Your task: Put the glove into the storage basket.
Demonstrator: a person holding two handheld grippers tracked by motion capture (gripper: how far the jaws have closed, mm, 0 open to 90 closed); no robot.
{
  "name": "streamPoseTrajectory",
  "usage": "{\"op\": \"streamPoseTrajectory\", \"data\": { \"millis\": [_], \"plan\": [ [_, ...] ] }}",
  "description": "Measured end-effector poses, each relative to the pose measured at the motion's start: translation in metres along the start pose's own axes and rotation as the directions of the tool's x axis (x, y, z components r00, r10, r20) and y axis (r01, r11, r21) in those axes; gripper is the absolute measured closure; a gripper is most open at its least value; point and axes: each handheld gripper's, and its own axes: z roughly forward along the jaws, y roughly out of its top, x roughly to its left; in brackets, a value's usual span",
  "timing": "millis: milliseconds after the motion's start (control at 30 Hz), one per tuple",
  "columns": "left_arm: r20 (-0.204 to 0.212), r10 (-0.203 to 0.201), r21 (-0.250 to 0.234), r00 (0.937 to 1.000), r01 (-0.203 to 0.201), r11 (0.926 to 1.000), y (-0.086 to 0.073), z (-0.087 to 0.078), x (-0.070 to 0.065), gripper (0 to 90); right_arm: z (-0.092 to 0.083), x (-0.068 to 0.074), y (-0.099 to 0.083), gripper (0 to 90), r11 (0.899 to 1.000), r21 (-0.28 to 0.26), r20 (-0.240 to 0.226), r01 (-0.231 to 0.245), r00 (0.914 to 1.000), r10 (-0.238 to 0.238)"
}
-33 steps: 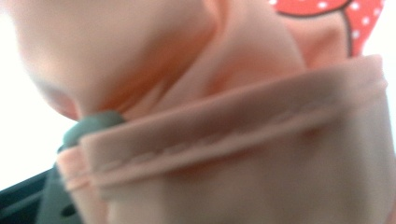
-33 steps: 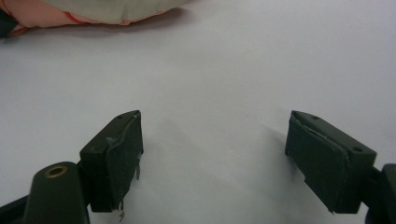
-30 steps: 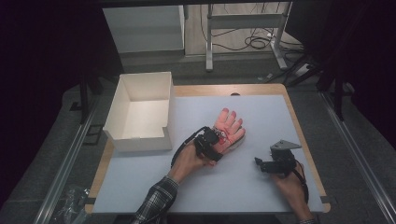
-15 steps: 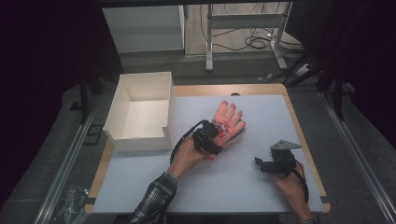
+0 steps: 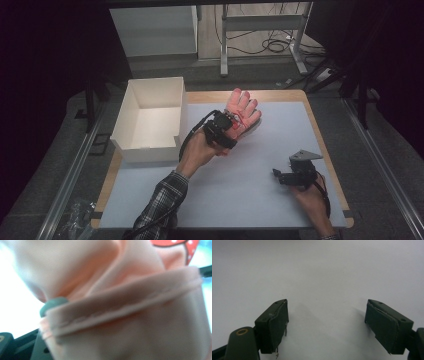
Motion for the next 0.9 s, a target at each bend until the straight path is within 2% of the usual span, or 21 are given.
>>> {"op": "streamPoseTrajectory", "data": {
  "millis": [333, 400, 600, 900],
  "plan": [
    [-0.036, -0.050, -0.013, 0.9981, 0.049, 0.9987, 0.008, -0.027, 0.022, 39.4, 0.000, 0.000, 0.000, 19.2, 1.000, -0.001, 0.000, 0.001, 1.0000, -0.001],
    [-0.052, -0.075, -0.022, 0.9958, 0.074, 0.9970, 0.010, -0.036, 0.028, 39.2, 0.000, 0.000, 0.000, 19.2, 1.000, -0.001, 0.000, 0.000, 1.0000, 0.000],
    [-0.087, -0.105, -0.026, 0.9906, 0.103, 0.9943, 0.008, -0.049, 0.043, 39.2, 0.000, 0.000, 0.000, 19.3, 1.000, -0.001, 0.000, 0.000, 1.0000, 0.000],
    [-0.130, -0.155, -0.030, 0.9793, 0.153, 0.9878, 0.005, -0.068, 0.064, 39.2, 0.000, 0.000, 0.000, 19.2, 1.000, -0.001, 0.000, 0.001, 1.0000, -0.001]
  ]
}}
